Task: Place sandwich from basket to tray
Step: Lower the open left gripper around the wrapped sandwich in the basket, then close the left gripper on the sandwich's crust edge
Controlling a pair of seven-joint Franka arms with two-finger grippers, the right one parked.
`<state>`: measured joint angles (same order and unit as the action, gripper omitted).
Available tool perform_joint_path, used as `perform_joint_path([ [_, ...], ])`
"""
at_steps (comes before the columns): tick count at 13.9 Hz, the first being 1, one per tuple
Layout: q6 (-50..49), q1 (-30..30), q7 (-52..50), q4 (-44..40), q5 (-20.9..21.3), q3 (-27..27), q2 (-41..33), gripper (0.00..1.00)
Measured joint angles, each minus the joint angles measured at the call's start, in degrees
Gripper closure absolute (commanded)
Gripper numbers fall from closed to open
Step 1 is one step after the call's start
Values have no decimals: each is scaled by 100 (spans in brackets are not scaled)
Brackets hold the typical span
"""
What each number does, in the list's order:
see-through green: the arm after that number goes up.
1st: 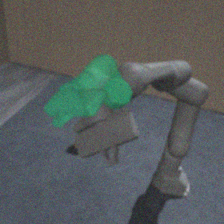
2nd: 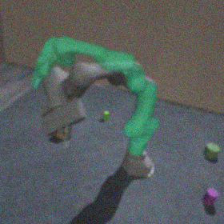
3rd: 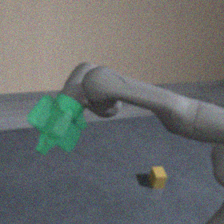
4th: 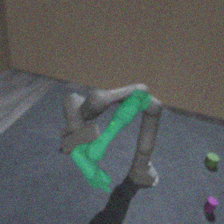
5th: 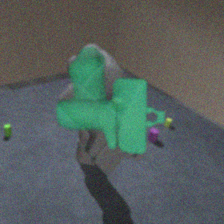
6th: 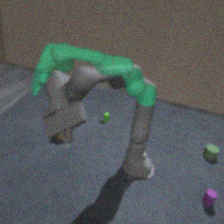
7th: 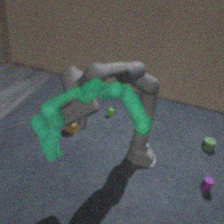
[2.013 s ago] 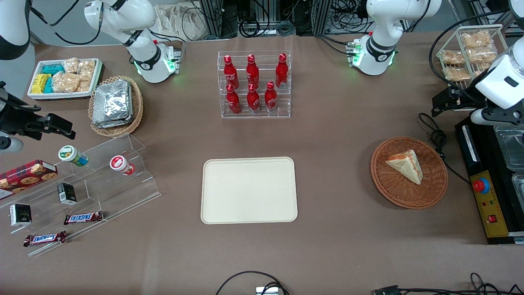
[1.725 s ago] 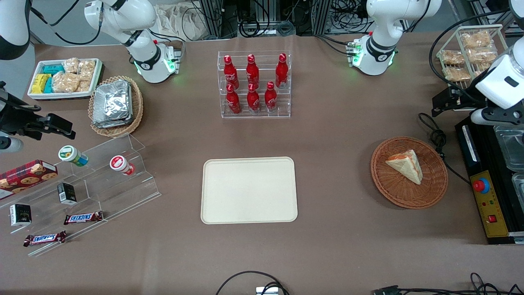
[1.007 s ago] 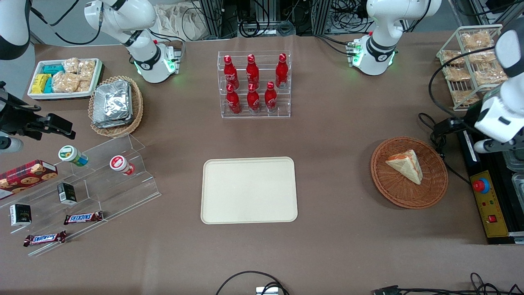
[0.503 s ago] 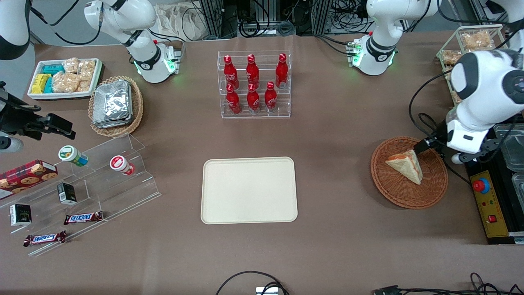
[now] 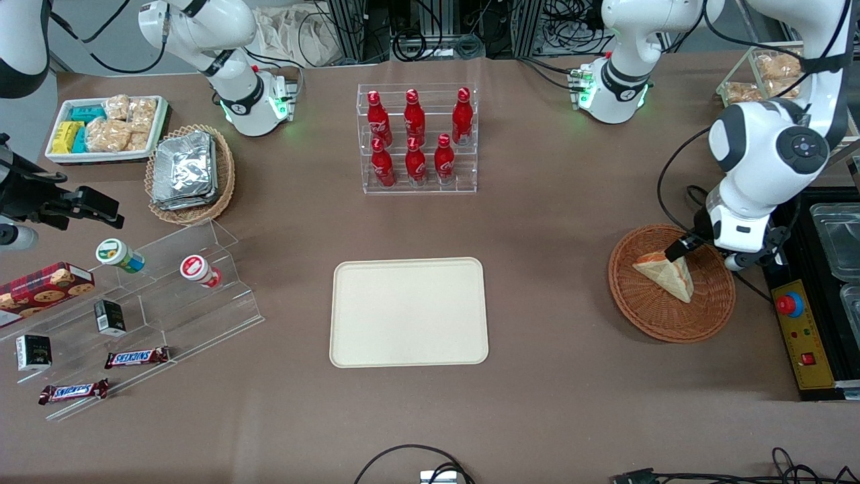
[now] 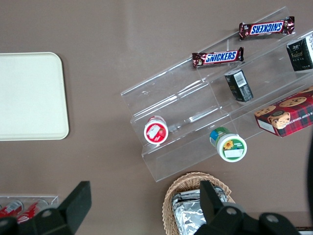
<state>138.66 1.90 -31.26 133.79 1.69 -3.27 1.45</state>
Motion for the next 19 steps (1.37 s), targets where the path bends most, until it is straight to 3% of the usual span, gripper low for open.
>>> perform_joint_path([
  [8, 951, -216, -258, 118, 0, -8, 706, 0],
  [17, 1291, -182, -1235, 129, 0, 44, 1112, 0],
  [18, 1307, -178, -1254, 129, 0, 44, 1138, 12],
  [19, 1326, -173, -1265, 129, 0, 44, 1159, 31],
])
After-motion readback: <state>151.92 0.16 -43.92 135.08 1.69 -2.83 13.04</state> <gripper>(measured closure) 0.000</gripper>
